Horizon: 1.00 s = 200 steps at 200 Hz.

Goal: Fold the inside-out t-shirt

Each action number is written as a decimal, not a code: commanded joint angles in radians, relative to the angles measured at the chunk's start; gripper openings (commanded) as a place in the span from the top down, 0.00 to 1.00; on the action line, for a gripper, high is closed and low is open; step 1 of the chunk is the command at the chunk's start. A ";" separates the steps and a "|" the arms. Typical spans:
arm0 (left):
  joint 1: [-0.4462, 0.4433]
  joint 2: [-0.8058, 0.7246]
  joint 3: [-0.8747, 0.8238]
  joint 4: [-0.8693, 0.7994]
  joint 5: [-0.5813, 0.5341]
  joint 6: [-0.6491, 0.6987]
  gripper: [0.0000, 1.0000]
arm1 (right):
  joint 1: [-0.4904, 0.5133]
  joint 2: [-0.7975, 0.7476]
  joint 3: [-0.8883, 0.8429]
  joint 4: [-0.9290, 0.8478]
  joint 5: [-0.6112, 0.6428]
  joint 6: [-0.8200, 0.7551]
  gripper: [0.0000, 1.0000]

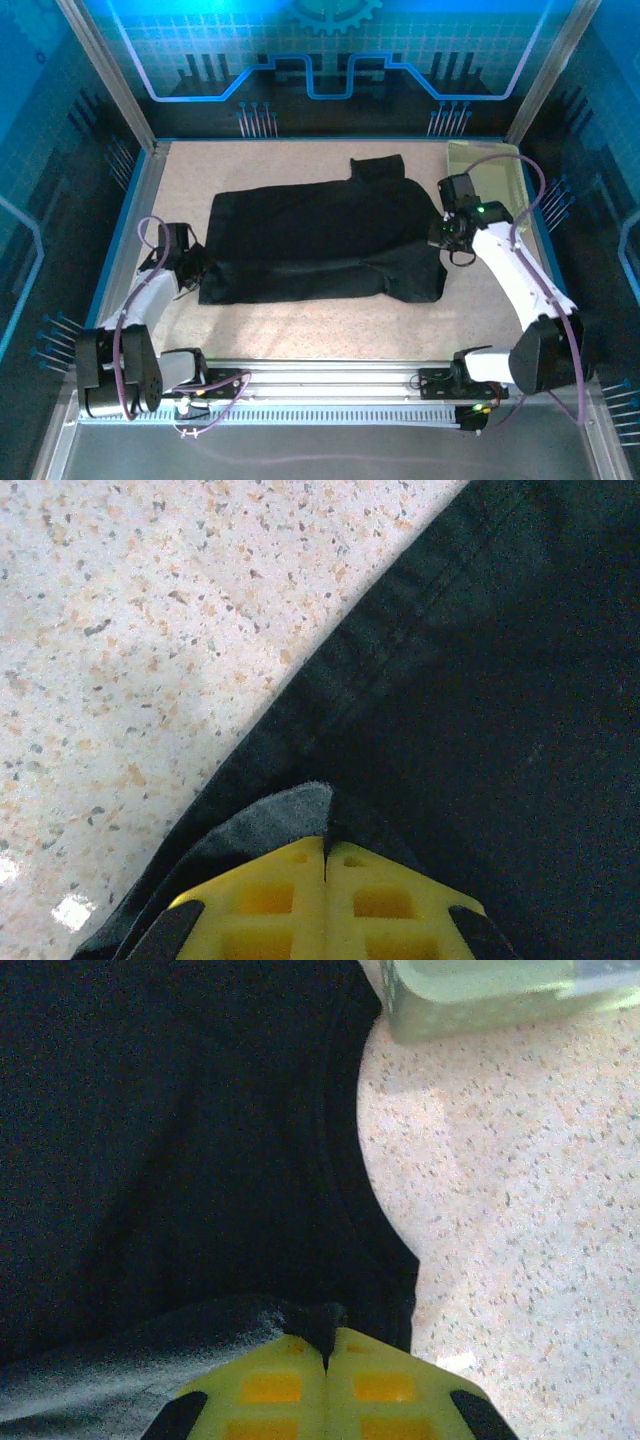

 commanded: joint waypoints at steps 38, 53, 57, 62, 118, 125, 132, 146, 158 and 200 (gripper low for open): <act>-0.005 0.062 0.050 0.021 -0.101 0.024 1.00 | 0.045 0.182 0.155 0.041 0.112 -0.034 1.00; -0.005 0.079 0.050 0.025 -0.104 0.021 1.00 | 0.045 0.215 0.171 0.045 0.130 -0.034 1.00; -0.004 0.084 0.050 0.025 -0.107 0.021 1.00 | 0.045 0.222 0.174 0.047 0.132 -0.035 1.00; -0.004 0.089 0.052 0.026 -0.109 0.020 1.00 | 0.046 0.230 0.177 0.049 0.135 -0.037 1.00; -0.005 0.111 0.065 0.026 -0.100 0.034 0.80 | 0.043 0.301 0.216 0.069 0.131 -0.053 0.83; -0.004 0.103 0.073 0.012 -0.101 0.040 0.77 | 0.043 0.310 0.226 0.065 0.129 -0.059 0.71; -0.006 0.092 0.084 -0.005 -0.106 0.046 0.71 | 0.044 0.316 0.238 0.057 0.126 -0.063 0.58; -0.005 0.047 0.106 -0.054 -0.112 0.060 0.56 | 0.046 0.303 0.249 0.033 0.126 -0.073 0.45; -0.005 -0.022 0.107 -0.090 -0.107 0.068 0.52 | 0.047 0.260 0.223 0.025 0.128 -0.071 0.41; -0.131 -0.266 -0.017 -0.094 0.008 0.014 0.48 | 0.069 0.047 -0.069 0.108 -0.078 -0.011 0.42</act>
